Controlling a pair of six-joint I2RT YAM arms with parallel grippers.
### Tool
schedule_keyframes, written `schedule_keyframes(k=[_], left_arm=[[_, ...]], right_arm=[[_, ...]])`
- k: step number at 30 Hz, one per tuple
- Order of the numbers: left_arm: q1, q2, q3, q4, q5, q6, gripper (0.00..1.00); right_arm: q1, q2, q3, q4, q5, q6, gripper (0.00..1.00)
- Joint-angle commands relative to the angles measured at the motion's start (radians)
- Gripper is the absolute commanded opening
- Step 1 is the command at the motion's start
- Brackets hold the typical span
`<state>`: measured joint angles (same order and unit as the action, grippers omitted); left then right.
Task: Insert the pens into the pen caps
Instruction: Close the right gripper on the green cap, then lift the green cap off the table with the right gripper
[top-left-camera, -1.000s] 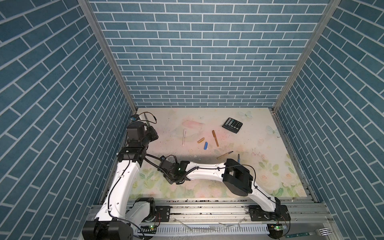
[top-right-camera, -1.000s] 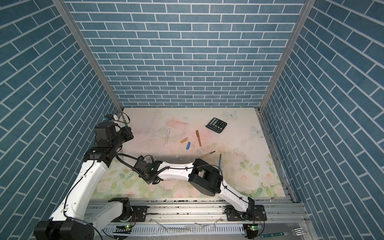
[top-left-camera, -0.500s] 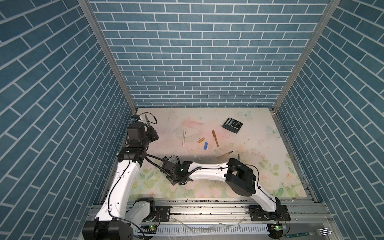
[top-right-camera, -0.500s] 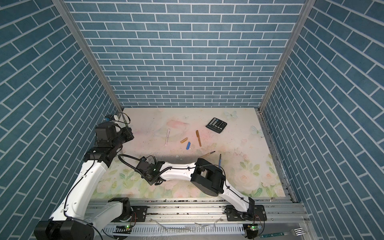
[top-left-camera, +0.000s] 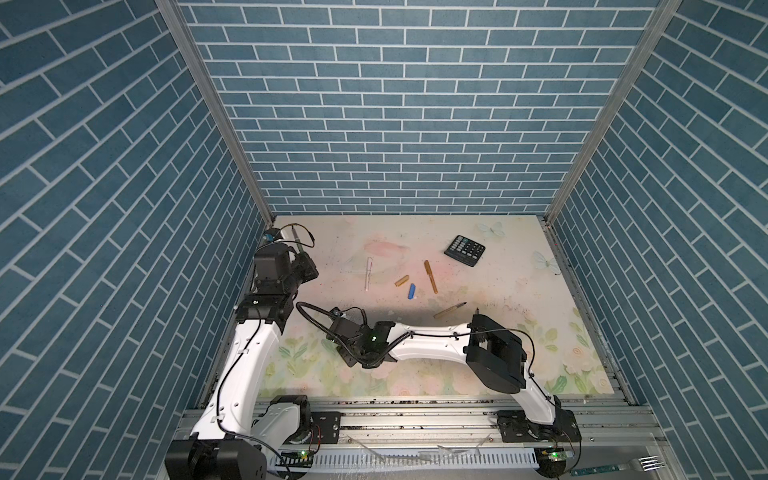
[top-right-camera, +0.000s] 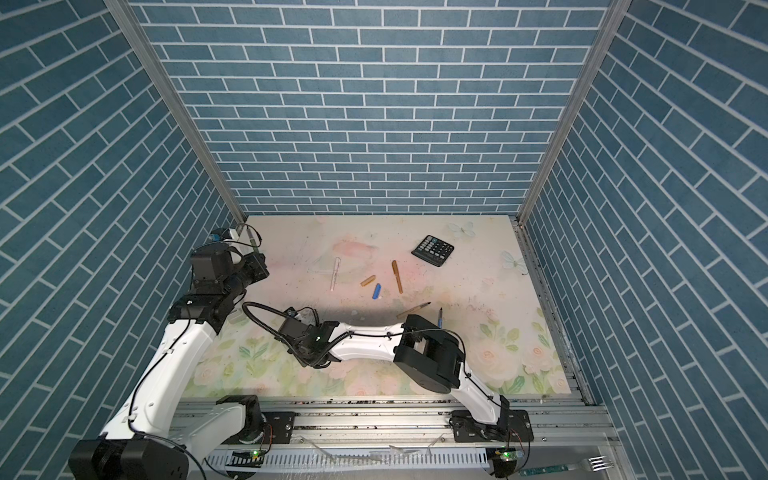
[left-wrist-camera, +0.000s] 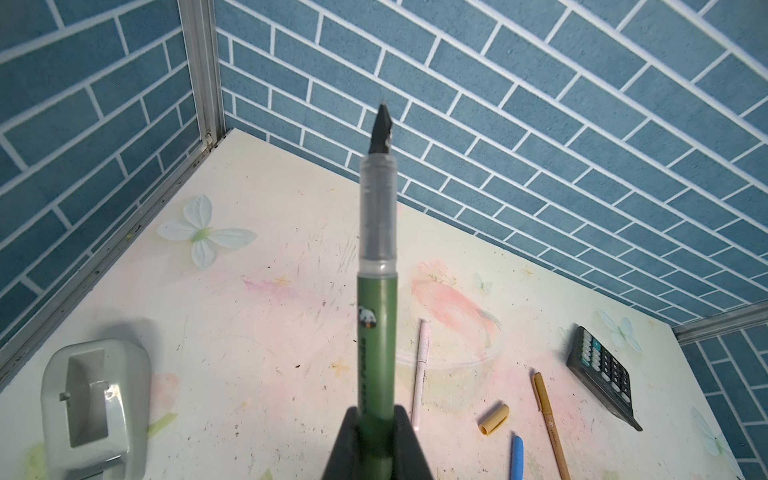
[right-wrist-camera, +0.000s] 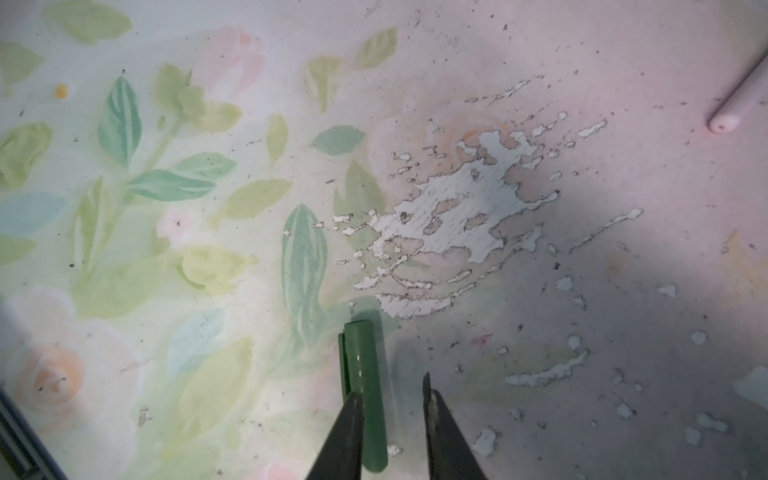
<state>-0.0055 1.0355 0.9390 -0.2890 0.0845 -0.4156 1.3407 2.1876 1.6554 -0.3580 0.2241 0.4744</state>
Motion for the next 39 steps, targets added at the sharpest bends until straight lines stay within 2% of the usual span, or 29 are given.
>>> schedule_keyframes(k=[1,8,17,31,39], left_arm=[[0.006,0.008,-0.011,0.019,0.014,-0.005,0.0],[0.006,0.01,-0.012,0.022,0.019,-0.003,0.0],[0.006,0.013,-0.013,0.028,0.026,-0.005,0.0],[0.006,0.015,-0.016,0.032,0.031,-0.006,0.0],[0.006,0.015,-0.016,0.035,0.036,-0.005,0.0]], right_arm=[[-0.004,-0.014,0.006,0.031,-0.057,0.006,0.33],[-0.006,0.067,0.07,-0.033,-0.097,-0.005,0.35],[-0.015,0.081,0.067,-0.046,-0.071,-0.018,0.31],[-0.021,0.121,0.075,-0.055,-0.109,-0.026,0.28],[-0.022,0.064,0.018,-0.026,-0.079,-0.018,0.24]])
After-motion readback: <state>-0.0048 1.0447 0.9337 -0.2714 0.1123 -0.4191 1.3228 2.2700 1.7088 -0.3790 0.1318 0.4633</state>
